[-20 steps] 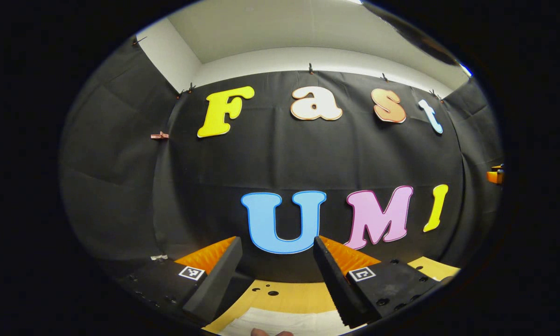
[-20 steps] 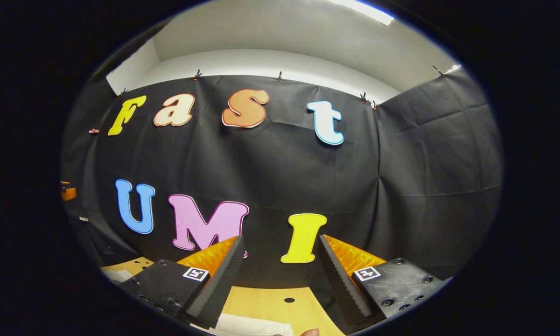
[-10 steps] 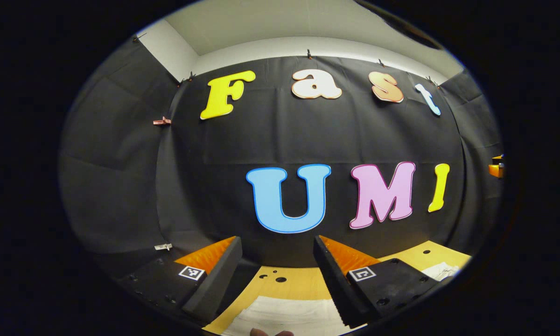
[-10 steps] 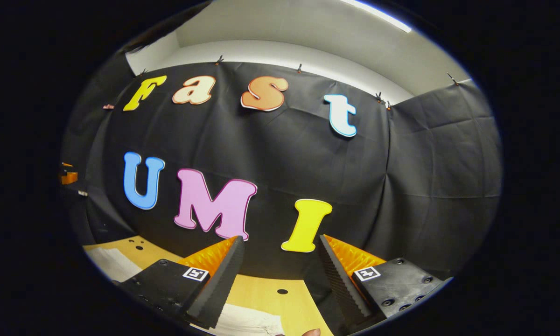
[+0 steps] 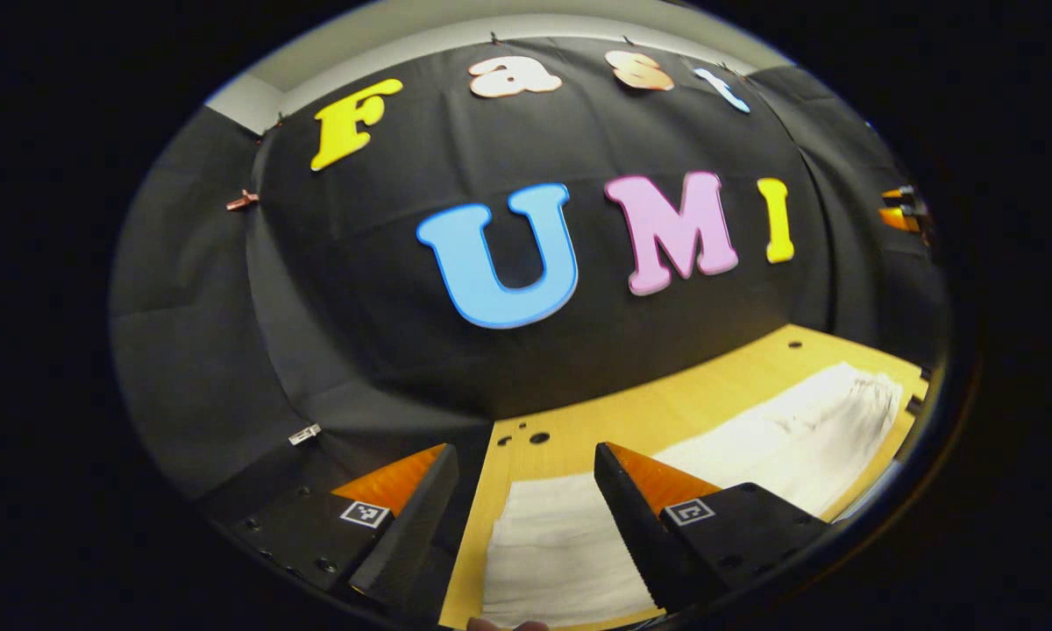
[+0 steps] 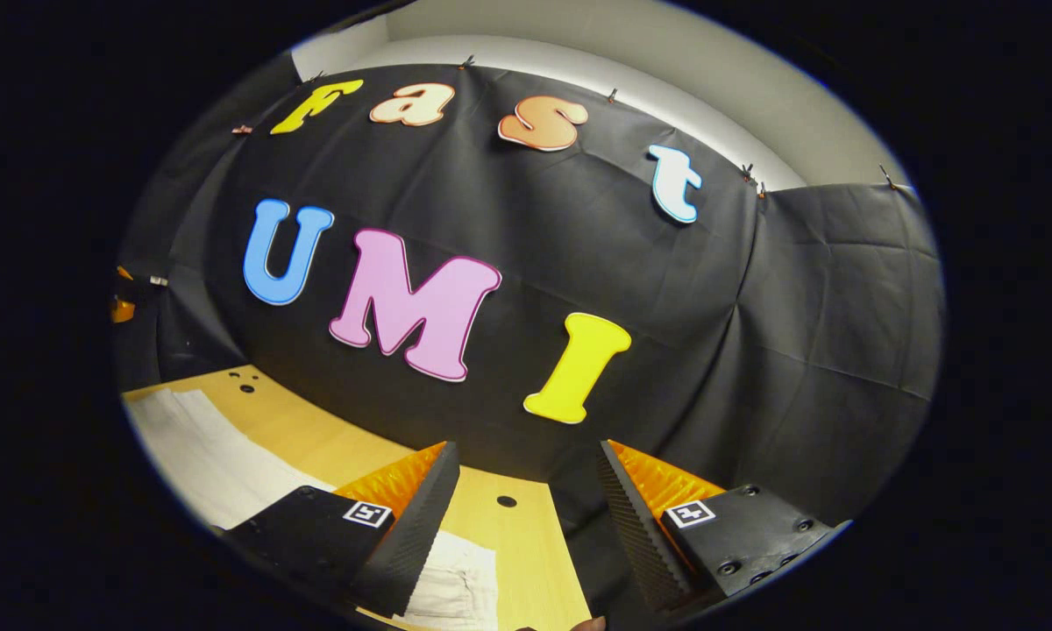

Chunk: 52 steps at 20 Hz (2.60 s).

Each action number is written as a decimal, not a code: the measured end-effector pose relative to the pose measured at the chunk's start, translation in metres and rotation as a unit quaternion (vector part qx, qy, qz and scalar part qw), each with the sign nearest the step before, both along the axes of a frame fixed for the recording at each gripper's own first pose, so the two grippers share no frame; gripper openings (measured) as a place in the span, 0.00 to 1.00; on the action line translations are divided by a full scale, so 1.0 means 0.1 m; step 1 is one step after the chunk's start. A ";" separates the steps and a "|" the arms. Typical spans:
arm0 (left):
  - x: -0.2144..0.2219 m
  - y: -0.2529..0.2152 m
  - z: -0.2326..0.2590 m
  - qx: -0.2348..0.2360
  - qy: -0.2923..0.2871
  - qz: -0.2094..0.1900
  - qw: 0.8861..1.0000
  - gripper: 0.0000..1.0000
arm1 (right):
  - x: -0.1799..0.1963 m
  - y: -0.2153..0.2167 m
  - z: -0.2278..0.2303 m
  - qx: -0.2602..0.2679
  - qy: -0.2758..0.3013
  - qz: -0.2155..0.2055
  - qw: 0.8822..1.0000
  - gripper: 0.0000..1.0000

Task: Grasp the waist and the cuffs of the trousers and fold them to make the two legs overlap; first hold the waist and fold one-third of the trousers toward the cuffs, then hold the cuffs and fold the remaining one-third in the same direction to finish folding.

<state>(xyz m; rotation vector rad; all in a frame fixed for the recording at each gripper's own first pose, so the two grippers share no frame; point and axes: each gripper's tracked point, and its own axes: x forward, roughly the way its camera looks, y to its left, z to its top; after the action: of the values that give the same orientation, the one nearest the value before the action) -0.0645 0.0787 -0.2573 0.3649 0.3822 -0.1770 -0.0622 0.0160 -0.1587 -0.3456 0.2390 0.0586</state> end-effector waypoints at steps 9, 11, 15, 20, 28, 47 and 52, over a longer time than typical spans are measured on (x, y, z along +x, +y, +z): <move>-0.75 0.42 -1.43 0.119 0.167 -0.175 0.963 0.98 | -0.37 -0.02 -0.31 -0.036 0.036 -0.050 0.997 0.97; -0.82 0.52 -1.69 0.152 0.194 -0.215 0.945 0.98 | -0.44 -0.02 -0.38 -0.048 0.045 -0.060 0.996 0.97; -1.05 0.67 -1.99 0.195 0.232 -0.292 0.907 0.98 | -0.60 -0.04 -0.40 -0.061 0.050 -0.084 0.993 0.97; -1.31 0.88 -2.38 0.277 0.269 -0.389 0.836 0.98 | -0.72 -0.05 -0.51 -0.054 0.063 -0.114 0.990 0.97; -1.17 1.07 -2.73 0.355 0.305 -0.442 0.765 0.96 | -0.85 -0.04 -0.68 -0.087 0.088 -0.107 0.986 0.97; -0.66 1.00 -3.04 0.389 0.404 -0.393 0.729 0.06 | -1.67 -0.55 -3.27 -0.395 0.353 0.285 0.799 0.97; -0.67 1.01 -3.05 0.385 0.422 -0.374 0.731 0.06 | -1.55 -0.53 -3.71 -0.420 0.358 0.345 0.759 0.97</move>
<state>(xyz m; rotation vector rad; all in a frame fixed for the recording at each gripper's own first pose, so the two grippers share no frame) -0.1312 0.1799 -0.5627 1.2839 1.2209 -1.0227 -0.2172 -0.0365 -0.5297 -1.3158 0.9053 0.8546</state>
